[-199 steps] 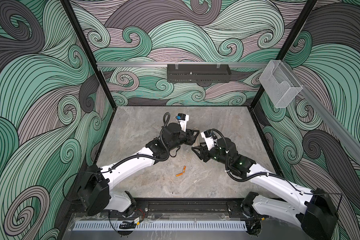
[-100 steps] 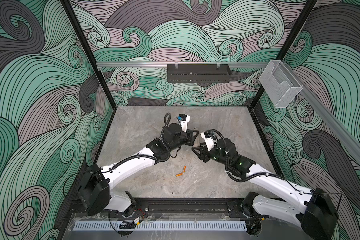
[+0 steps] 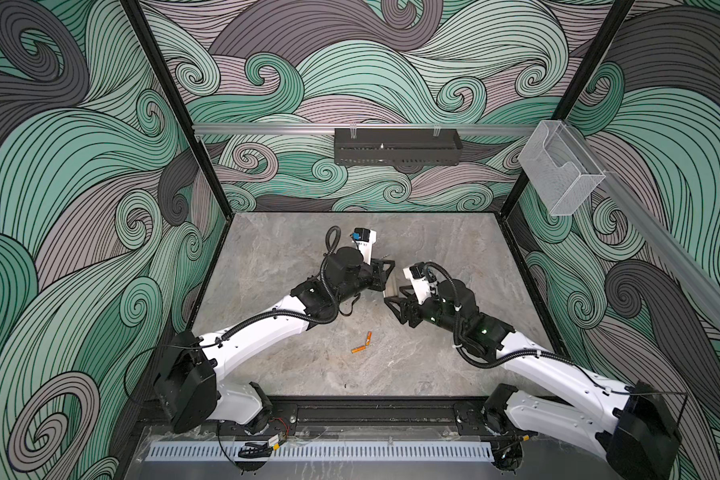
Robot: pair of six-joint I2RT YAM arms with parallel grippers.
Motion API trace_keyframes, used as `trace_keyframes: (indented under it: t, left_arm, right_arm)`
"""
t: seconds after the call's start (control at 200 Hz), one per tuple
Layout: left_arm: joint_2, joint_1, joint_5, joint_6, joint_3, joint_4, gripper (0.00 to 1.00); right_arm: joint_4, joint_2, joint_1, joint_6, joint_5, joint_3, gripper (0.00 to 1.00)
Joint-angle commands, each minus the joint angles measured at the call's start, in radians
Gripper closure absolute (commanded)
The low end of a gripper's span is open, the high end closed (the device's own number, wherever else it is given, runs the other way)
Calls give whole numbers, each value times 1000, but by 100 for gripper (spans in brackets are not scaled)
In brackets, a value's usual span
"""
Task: Load the batteries into the remote control
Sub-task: 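Rotate the remote with the left gripper while the right gripper releases and withdraws, then tilt the remote flat with the left gripper while the right gripper approaches its cover end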
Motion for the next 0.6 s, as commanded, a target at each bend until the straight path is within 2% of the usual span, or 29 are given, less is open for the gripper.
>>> trace_keyframes:
  t: [0.0,0.13,0.335,0.595]
  left_arm:
    - [-57,13,-41,-1,3,-54,100]
    - [-60,51,30,-13,15,-140,100]
    - [-81,138,241,-61,-47,-167,100]
    - [-123,200,506,-71,-103,-186,100]
  right_arm:
    - [-30,-59,3,-61,-27,-21,31]
    - [-66,-123,5,-93,-65,-43,32]
    - [-129,-200,8,-150,-97,-46,33]
    - [-187,-176,40,-265,-176,-1,37]
